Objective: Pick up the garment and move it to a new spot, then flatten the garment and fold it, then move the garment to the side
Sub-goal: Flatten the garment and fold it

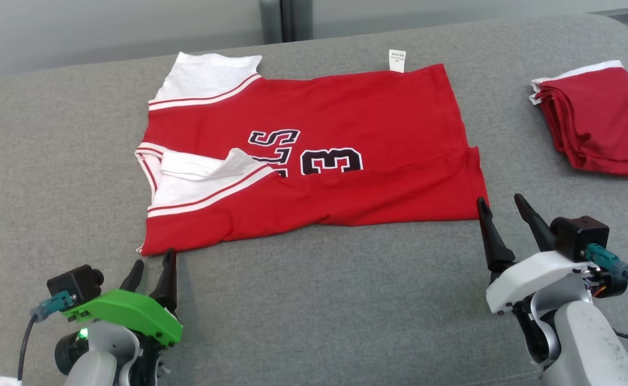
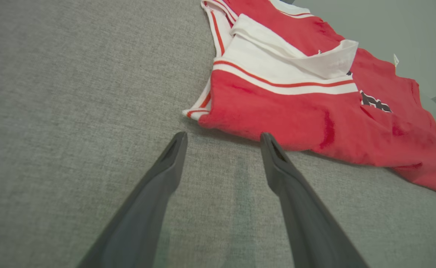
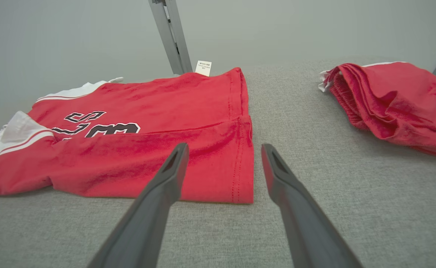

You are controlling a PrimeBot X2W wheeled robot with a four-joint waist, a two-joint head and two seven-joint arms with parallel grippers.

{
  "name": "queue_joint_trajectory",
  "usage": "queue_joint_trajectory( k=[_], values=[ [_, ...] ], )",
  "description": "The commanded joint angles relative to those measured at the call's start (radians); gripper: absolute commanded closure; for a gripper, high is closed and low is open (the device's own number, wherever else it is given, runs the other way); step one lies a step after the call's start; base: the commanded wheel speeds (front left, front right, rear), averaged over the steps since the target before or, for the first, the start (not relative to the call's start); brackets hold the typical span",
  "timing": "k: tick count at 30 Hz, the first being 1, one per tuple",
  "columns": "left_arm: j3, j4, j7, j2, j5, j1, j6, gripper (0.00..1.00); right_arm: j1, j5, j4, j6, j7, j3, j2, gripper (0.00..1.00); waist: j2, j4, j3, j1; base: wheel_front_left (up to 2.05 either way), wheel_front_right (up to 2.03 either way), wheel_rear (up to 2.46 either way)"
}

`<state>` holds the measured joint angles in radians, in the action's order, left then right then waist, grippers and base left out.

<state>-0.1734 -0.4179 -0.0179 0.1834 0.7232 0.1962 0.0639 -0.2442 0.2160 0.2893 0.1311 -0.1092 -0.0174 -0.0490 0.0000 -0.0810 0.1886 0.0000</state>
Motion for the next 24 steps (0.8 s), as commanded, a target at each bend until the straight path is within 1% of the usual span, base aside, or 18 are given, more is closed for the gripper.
queue_joint_trajectory(
  k=[1, 5, 6, 7, 8, 9, 10, 11, 15, 19, 23, 24],
  values=[
    [0.010, -0.005, -0.004, -0.008, 0.021, 0.031, 0.000, 0.00, -0.001, 0.001, -0.006, -0.001, 0.006, 0.001, -0.003, 0.00, 0.0000, -0.015, 0.024, 0.0000, 0.00, 0.00, 0.00],
    [0.031, -0.022, -0.007, -0.027, 0.064, 0.062, 0.009, 0.00, -0.015, 0.003, -0.003, -0.001, 0.016, 0.004, -0.003, 0.00, 0.0000, -0.027, 0.046, 0.0000, 0.00, 0.00, 0.00],
    [0.040, -0.028, -0.001, -0.031, 0.073, 0.075, 0.008, 0.04, -0.018, 0.005, 0.003, -0.001, 0.019, 0.004, -0.003, 0.00, 0.0000, -0.031, 0.053, 0.0000, 0.00, 0.00, 0.00],
    [0.045, -0.031, 0.005, -0.031, 0.076, 0.084, 0.009, 0.32, -0.021, 0.007, 0.008, -0.001, 0.017, 0.002, -0.003, 0.00, 0.0000, -0.032, 0.057, 0.0000, 0.00, 0.00, 0.00],
    [0.053, -0.036, 0.014, -0.032, 0.082, 0.093, 0.007, 0.55, -0.026, 0.012, 0.015, -0.001, 0.020, 0.000, -0.003, 0.00, 0.0000, -0.033, 0.062, 0.0000, 0.00, 0.00, 0.00],
    [0.056, -0.041, 0.022, -0.032, 0.082, 0.098, 0.006, 0.66, -0.032, 0.017, 0.022, -0.001, 0.022, -0.001, -0.003, 0.00, 0.0000, -0.034, 0.065, 0.0000, 0.00, 0.00, 0.00],
    [0.060, -0.046, 0.032, -0.034, 0.084, 0.105, 0.007, 0.82, -0.040, 0.018, 0.032, -0.001, 0.023, -0.002, -0.003, 0.00, 0.0000, -0.034, 0.068, 0.0000, 0.00, 0.00, 0.00],
    [0.061, -0.050, 0.041, -0.035, 0.084, 0.110, 0.008, 1.00, -0.046, 0.019, 0.041, -0.001, 0.024, -0.002, -0.003, 0.00, 0.0000, -0.034, 0.071, 0.0000, 0.00, 0.00, 0.00],
    [0.059, -0.052, 0.086, -0.033, 0.071, 0.127, 0.022, 1.00, -0.081, 0.028, 0.103, -0.001, 0.035, -0.005, -0.003, 0.00, 0.0000, -0.025, 0.080, 0.0000, 0.00, 0.00, 0.00],
    [0.047, -0.050, 0.111, -0.044, 0.070, 0.133, 0.034, 1.00, -0.127, 0.021, 0.189, -0.001, 0.040, -0.018, -0.003, 0.00, 0.0000, -0.007, 0.086, 0.0000, 0.00, 0.00, 0.00],
    [0.034, -0.045, 0.131, -0.051, 0.073, 0.133, 0.043, 1.00, -0.168, 0.028, 0.271, -0.001, 0.059, -0.004, -0.003, 0.00, 0.0000, 0.010, 0.086, 0.0000, 0.00, 0.00, 0.00],
    [0.031, -0.043, 0.136, -0.052, 0.074, 0.132, 0.045, 1.00, -0.179, 0.027, 0.293, -0.001, 0.068, 0.003, -0.004, 0.15, 0.0000, 0.014, 0.085, 0.0000, 0.00, 0.00, 0.00]
  ],
)
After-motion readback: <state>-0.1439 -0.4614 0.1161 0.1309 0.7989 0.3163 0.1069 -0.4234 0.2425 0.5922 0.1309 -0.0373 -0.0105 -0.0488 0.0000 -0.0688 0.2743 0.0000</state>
